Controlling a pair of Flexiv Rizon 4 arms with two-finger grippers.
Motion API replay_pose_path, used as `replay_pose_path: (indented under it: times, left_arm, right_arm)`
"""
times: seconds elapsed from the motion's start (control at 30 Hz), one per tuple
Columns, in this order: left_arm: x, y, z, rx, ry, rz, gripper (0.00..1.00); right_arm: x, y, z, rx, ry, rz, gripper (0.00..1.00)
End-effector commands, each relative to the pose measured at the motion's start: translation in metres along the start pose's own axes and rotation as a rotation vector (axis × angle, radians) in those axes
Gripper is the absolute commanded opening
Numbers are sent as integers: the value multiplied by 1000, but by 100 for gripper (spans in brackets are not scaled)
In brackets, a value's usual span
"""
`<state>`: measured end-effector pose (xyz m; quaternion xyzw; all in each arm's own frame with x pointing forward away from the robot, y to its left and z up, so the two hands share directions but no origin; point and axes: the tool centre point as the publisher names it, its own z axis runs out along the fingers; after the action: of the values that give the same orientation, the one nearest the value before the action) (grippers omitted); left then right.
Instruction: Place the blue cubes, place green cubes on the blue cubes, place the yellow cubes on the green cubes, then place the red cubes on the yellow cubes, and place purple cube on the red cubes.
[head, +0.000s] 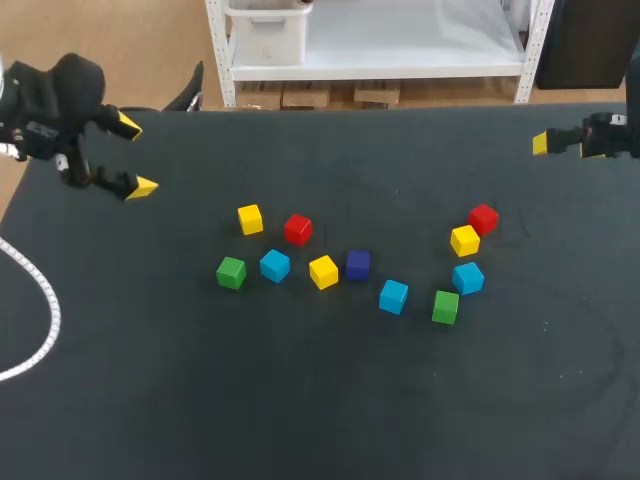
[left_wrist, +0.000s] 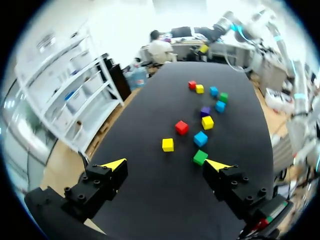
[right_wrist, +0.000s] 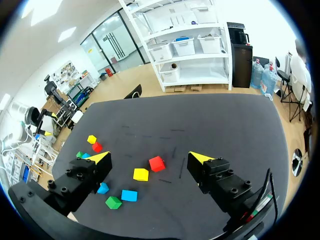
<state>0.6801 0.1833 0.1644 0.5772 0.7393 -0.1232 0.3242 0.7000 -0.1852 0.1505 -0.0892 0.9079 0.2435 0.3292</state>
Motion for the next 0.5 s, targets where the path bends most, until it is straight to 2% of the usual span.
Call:
replay_pose_path:
  times: [0.03,0.23,0.5]
  left_arm:
    - [0,7,7,145,-14,247,100]
    - [5,13,16,251,-51,304,100]
    - [22,21,32,376,-73,273,100]
  right_arm:
    - [0,1,0,4,-1,0,100]
    - [0,1,0,4,-1,0,100]
    - [0,1,0,4,-1,0,100]
